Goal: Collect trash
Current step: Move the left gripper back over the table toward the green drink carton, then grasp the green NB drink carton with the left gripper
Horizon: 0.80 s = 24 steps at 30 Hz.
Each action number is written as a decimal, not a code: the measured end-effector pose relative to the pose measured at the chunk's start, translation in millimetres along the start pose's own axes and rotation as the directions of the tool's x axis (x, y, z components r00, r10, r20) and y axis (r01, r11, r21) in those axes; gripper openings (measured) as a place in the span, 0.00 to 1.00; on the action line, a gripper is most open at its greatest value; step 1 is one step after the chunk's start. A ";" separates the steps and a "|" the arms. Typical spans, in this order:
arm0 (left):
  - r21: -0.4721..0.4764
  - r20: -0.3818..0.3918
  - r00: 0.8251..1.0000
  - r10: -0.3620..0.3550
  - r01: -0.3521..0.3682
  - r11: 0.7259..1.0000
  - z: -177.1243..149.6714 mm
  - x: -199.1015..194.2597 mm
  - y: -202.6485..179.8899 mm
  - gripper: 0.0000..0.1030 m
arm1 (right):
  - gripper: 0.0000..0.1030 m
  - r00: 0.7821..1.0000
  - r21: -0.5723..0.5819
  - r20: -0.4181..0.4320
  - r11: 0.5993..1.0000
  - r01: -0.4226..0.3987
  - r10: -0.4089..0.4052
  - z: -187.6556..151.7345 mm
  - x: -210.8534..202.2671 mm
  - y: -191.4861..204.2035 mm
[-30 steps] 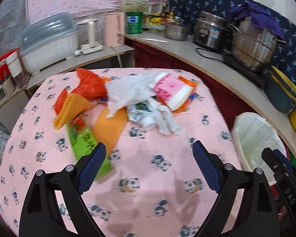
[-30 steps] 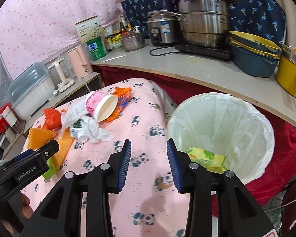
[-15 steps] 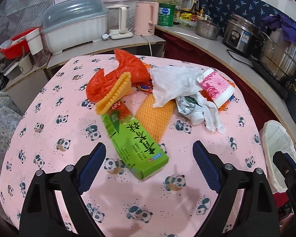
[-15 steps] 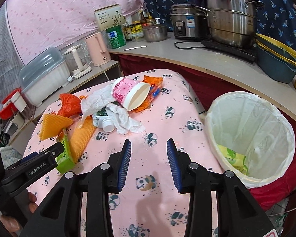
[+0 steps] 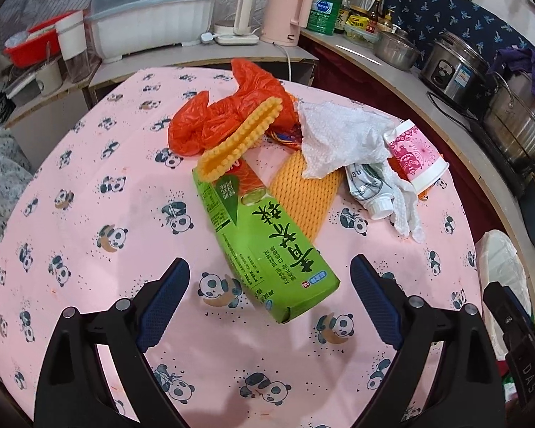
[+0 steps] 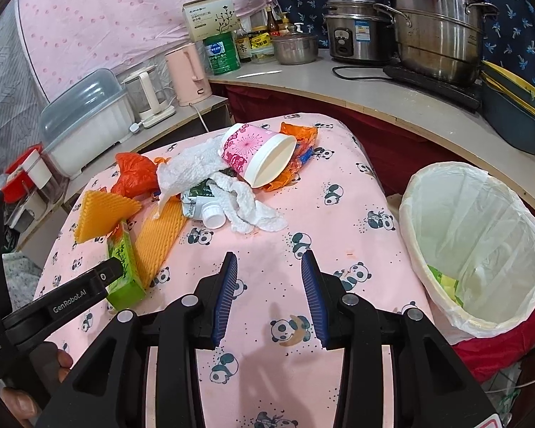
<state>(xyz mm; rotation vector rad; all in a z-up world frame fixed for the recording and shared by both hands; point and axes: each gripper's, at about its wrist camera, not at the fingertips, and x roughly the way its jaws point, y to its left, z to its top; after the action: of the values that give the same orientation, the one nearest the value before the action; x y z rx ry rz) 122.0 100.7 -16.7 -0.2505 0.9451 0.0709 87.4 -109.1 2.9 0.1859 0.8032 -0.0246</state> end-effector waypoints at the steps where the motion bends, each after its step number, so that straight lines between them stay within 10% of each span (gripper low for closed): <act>1: -0.011 -0.010 1.000 -0.006 0.005 1.000 0.9 2.8 1.6 0.85 | 0.36 1.000 0.000 -0.003 1.000 -0.001 0.001 -0.1 1.8 0.5; 13: -0.106 -0.133 0.991 -0.003 -0.012 0.994 8.2 44.9 11.1 0.84 | 0.36 0.999 -0.002 -0.033 1.000 -0.007 0.007 1.3 22.0 5.5; 24: -0.069 -0.167 0.985 -0.051 0.040 0.997 3.6 53.0 3.6 0.58 | 0.36 0.998 -0.001 -0.059 1.000 -0.009 0.009 1.4 38.8 10.4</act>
<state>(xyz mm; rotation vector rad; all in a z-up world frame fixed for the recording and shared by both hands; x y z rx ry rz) 155.3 102.4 -58.2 -0.3424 1.1061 0.0394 116.4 -97.2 -22.4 0.1898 0.8615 -0.0097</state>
